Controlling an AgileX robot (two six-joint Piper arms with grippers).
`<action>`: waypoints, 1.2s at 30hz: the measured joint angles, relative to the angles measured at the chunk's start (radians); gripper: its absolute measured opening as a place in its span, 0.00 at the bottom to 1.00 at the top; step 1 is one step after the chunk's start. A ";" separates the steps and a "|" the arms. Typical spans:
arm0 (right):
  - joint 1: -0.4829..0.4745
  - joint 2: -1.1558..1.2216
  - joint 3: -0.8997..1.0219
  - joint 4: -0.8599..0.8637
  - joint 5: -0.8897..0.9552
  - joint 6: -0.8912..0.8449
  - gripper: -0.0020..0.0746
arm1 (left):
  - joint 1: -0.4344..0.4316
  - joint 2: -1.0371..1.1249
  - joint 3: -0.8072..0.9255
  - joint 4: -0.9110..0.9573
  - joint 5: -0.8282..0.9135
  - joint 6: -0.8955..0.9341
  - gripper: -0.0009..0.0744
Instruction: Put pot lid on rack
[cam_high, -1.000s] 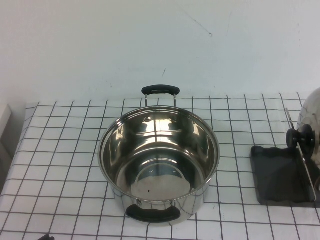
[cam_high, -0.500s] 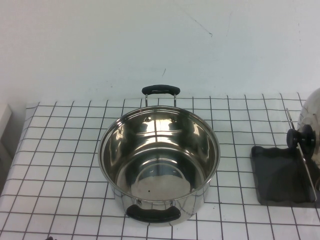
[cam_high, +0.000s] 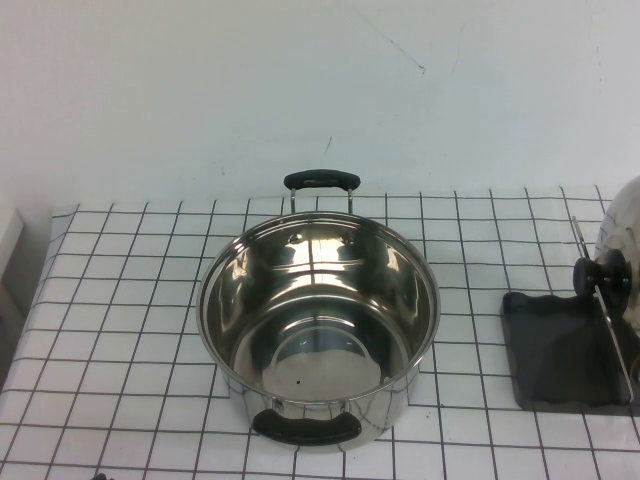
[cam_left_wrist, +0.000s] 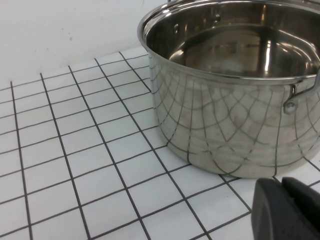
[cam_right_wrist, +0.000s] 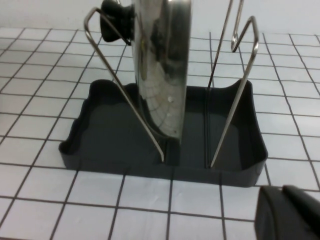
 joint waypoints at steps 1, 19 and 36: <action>0.007 0.000 0.000 0.000 0.000 0.000 0.02 | 0.000 0.000 0.000 0.000 0.000 0.000 0.01; 0.012 0.000 0.000 -0.006 0.002 0.056 0.02 | 0.000 0.000 0.000 0.000 -0.002 0.000 0.01; 0.012 0.000 -0.002 -0.006 0.003 0.058 0.02 | 0.000 0.000 0.000 -0.021 -0.002 0.000 0.01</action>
